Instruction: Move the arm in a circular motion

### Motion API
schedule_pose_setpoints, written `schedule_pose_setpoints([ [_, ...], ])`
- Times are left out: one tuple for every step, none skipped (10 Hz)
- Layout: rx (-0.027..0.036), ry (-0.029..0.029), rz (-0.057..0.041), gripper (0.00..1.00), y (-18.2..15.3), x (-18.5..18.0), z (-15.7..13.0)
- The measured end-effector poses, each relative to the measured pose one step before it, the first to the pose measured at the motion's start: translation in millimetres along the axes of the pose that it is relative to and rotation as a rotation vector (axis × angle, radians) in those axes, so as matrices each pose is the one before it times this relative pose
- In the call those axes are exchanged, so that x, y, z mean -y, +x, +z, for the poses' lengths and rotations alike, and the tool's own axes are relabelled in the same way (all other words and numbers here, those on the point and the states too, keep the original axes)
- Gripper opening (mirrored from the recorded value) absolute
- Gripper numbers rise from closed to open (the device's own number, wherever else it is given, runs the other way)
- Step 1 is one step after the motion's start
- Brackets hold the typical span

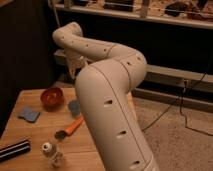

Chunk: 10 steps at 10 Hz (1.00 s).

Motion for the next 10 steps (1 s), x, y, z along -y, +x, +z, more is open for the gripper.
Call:
schedule_pose_setpoints([
  [0.00292,-0.00682,-0.05861,0.65,14.27,-17.56,-3.50],
  [0.00200,-0.01100,-0.05544,0.65,18.32,-17.88,-2.83],
  [0.00331,-0.02557,-0.05392,0.65,22.36,-20.49,-2.33],
  [0.00372,-0.02115,-0.02695,0.65,13.99,-13.58,-0.71],
  [-0.00251,-0.02839,-0.03362,0.65,17.66,-16.50,1.85],
  [-0.00727,-0.01925,-0.03202,0.65,15.33,-13.54,4.60],
  [-0.01199,-0.01905,-0.04707,0.65,18.70,-15.42,5.80],
  [-0.01564,-0.01037,-0.03641,0.65,18.62,-7.51,6.14],
  [-0.01159,-0.00242,-0.01360,0.65,13.61,0.02,3.55],
  [-0.02212,-0.00117,-0.00484,0.65,24.07,2.97,4.61],
])
